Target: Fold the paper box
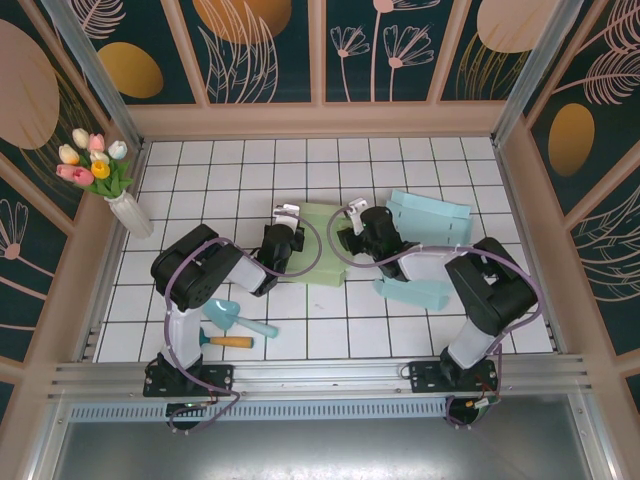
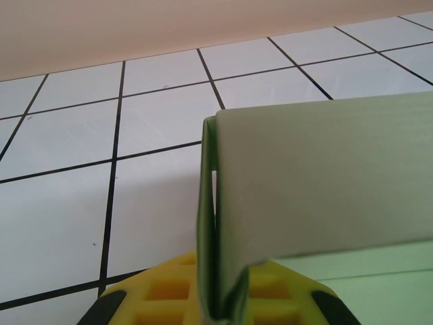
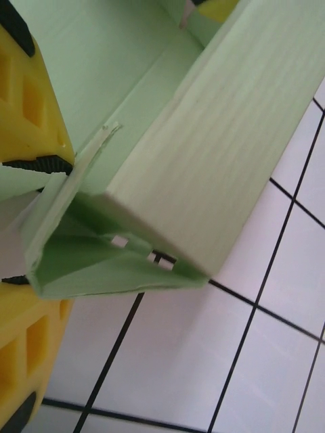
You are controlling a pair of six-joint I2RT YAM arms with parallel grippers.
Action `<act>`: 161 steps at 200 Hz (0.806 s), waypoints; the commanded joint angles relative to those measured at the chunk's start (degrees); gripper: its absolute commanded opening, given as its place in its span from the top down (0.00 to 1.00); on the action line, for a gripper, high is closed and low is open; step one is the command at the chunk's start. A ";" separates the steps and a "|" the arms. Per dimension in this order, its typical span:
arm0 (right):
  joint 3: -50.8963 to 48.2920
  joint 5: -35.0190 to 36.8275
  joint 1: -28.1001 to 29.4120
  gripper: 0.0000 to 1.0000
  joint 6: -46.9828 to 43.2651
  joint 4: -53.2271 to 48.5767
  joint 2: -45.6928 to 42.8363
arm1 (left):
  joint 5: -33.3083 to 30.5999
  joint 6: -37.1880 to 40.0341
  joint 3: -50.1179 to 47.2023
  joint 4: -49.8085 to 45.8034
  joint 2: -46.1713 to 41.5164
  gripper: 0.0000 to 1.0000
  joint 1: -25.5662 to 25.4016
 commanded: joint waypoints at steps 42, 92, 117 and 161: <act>1.96 -6.21 1.13 0.55 1.01 6.61 3.91 | 1.76 1.61 -0.70 0.53 0.76 0.91 -0.15; 2.26 -2.36 1.58 0.54 2.79 8.95 6.52 | 1.87 1.63 -0.94 0.81 0.73 0.91 -0.15; 2.42 1.51 1.58 0.55 4.15 10.83 7.53 | 1.96 1.71 -1.01 0.86 0.73 0.91 -0.10; 3.76 10.46 2.08 0.57 8.55 11.54 8.58 | 1.72 1.54 -0.82 0.65 0.73 0.91 -0.18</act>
